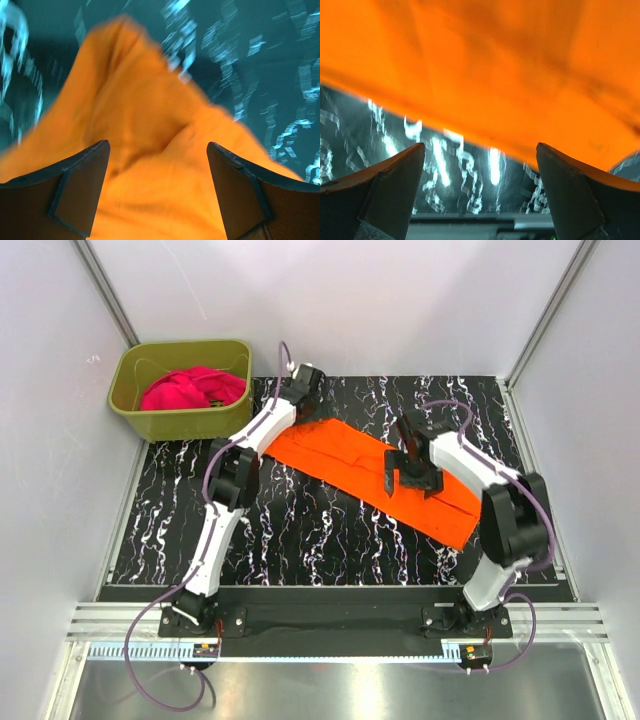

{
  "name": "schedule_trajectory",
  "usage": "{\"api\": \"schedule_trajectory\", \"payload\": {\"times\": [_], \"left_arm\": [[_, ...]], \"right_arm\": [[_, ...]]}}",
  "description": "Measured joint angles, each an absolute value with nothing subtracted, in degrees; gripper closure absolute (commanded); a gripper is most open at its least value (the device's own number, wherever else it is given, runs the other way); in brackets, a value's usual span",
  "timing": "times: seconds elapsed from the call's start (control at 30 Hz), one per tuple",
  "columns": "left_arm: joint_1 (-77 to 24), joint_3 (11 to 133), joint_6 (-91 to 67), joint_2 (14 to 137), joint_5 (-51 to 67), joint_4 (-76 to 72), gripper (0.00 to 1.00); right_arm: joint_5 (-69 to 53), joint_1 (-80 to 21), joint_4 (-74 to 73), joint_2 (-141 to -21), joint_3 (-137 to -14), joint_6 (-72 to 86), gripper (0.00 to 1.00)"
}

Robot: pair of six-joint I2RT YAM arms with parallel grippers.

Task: Fold and stack the t-shirts
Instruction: Fold the tshirt

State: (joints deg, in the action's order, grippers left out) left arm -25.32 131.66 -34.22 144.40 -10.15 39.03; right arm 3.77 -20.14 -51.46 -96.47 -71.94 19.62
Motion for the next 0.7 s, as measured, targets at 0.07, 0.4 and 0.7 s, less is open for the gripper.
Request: {"api": "schedule_trajectory", "payload": {"times": [0.07, 0.4, 0.7], "left_arm": [[-24.38, 132.22, -29.36, 144.81, -6.92, 34.68, 0.16], [-22.55, 127.68, -20.69, 140.42, 1.80, 22.55, 0.12], [-23.09, 103.94, -25.26, 109.19, 6.46, 20.75, 0.11]], "right_arm": [[4.29, -19.84, -50.41, -100.86, -74.89, 16.88, 0.00], [6.20, -17.02, -46.96, -112.55, -86.63, 5.76, 0.00], [1.83, -15.00, -41.71, -113.32, -79.81, 6.85, 0.00]]}}
